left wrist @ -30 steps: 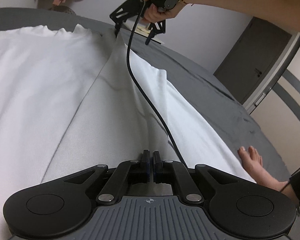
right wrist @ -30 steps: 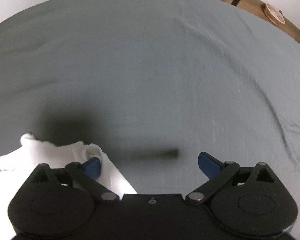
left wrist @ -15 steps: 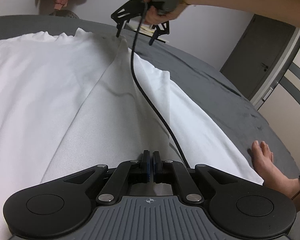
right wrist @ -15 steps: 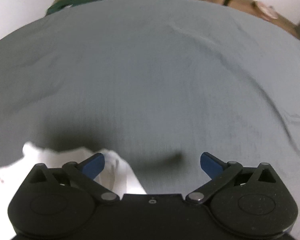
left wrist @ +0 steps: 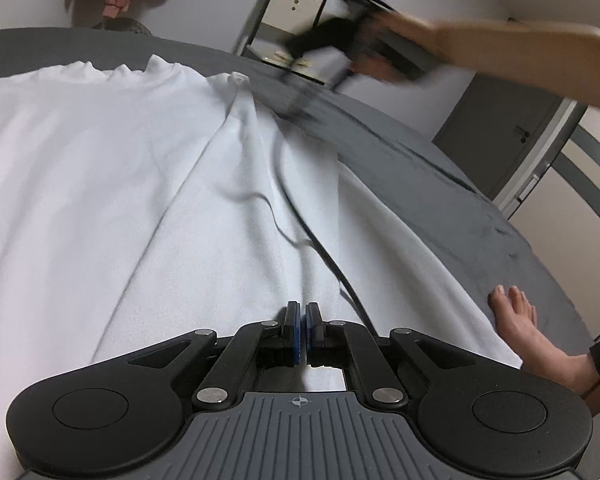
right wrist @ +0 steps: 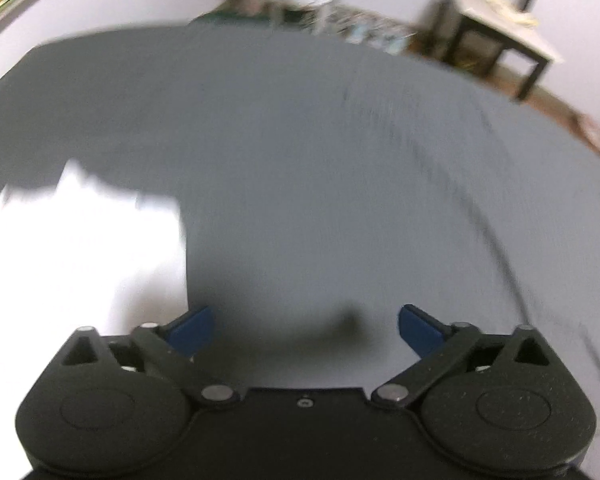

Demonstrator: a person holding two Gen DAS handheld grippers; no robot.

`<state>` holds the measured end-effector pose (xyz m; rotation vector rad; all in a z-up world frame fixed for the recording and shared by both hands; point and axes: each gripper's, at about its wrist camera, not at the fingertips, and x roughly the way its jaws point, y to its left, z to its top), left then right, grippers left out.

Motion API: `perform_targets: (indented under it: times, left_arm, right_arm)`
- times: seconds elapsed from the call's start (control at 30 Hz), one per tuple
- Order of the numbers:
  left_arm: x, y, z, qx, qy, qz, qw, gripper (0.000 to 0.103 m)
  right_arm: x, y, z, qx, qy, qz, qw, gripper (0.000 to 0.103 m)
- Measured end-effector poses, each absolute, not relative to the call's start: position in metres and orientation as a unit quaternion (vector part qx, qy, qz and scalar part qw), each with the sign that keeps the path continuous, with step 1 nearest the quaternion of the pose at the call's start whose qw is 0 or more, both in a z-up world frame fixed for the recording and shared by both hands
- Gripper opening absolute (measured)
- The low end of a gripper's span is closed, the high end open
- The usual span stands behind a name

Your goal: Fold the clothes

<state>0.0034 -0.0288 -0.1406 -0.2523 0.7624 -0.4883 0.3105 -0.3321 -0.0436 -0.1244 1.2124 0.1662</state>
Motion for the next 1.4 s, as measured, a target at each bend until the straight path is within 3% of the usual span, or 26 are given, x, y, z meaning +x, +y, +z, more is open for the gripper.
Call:
perform_targets:
  times: [0.07, 0.1, 0.33, 0.37, 0.4, 0.43, 0.47, 0.8, 0.83, 0.93, 0.97, 1.2, 1.4]
  left_arm:
    - [0.004, -0.03, -0.138, -0.114, 0.369, -0.219, 0.896, 0.004]
    - [0.004, -0.03, -0.136, -0.111, 0.37, -0.211, 0.898, 0.004]
    - [0.001, -0.036, -0.127, -0.078, 0.374, -0.162, 0.91, 0.004]
    - [0.0, -0.037, -0.126, -0.072, 0.374, -0.154, 0.912, 0.004]
    - [-0.001, -0.037, -0.125, -0.069, 0.373, -0.147, 0.913, 0.004]
    - [-0.001, -0.037, -0.124, -0.07, 0.374, -0.14, 0.914, 0.004]
    - [-0.002, -0.036, -0.123, -0.071, 0.374, -0.133, 0.915, 0.004]
    - [0.005, -0.025, -0.128, -0.098, 0.379, -0.119, 0.912, 0.004]
    - [0.006, -0.024, -0.128, -0.098, 0.379, -0.121, 0.912, 0.004]
    - [0.007, -0.023, -0.128, -0.098, 0.378, -0.124, 0.912, 0.004]
    - [0.007, -0.023, -0.128, -0.096, 0.378, -0.125, 0.912, 0.004]
    - [0.004, -0.029, -0.128, -0.054, 0.363, -0.139, 0.92, 0.004]
    - [0.007, -0.016, -0.127, -0.083, 0.367, -0.147, 0.915, 0.004]
  right_arm:
    - [0.277, -0.356, -0.053, -0.053, 0.586, 0.116, 0.8, 0.069]
    - [0.265, -0.363, -0.057, -0.048, 0.59, 0.13, 0.795, 0.066]
    - [0.25, -0.349, -0.068, 0.009, 0.566, 0.169, 0.807, 0.061]
    - [0.248, -0.347, -0.07, 0.017, 0.562, 0.174, 0.808, 0.049]
    - [0.246, -0.345, -0.071, 0.026, 0.559, 0.18, 0.809, 0.045]
    - [0.244, -0.343, -0.073, 0.034, 0.555, 0.185, 0.81, 0.023]
    - [0.242, -0.341, -0.074, 0.042, 0.551, 0.191, 0.811, 0.01]
    - [0.234, -0.344, -0.075, 0.079, 0.528, 0.143, 0.834, 0.011]
    - [0.238, -0.345, -0.075, 0.083, 0.528, 0.14, 0.833, 0.018]
    - [0.253, -0.338, -0.076, 0.097, 0.525, 0.138, 0.834, 0.056]
    - [0.259, -0.331, -0.075, 0.103, 0.52, 0.139, 0.836, 0.058]
    - [0.301, -0.284, -0.07, 0.14, 0.49, 0.148, 0.848, 0.057]
    - [0.327, -0.236, -0.079, 0.128, 0.479, 0.13, 0.859, 0.059]
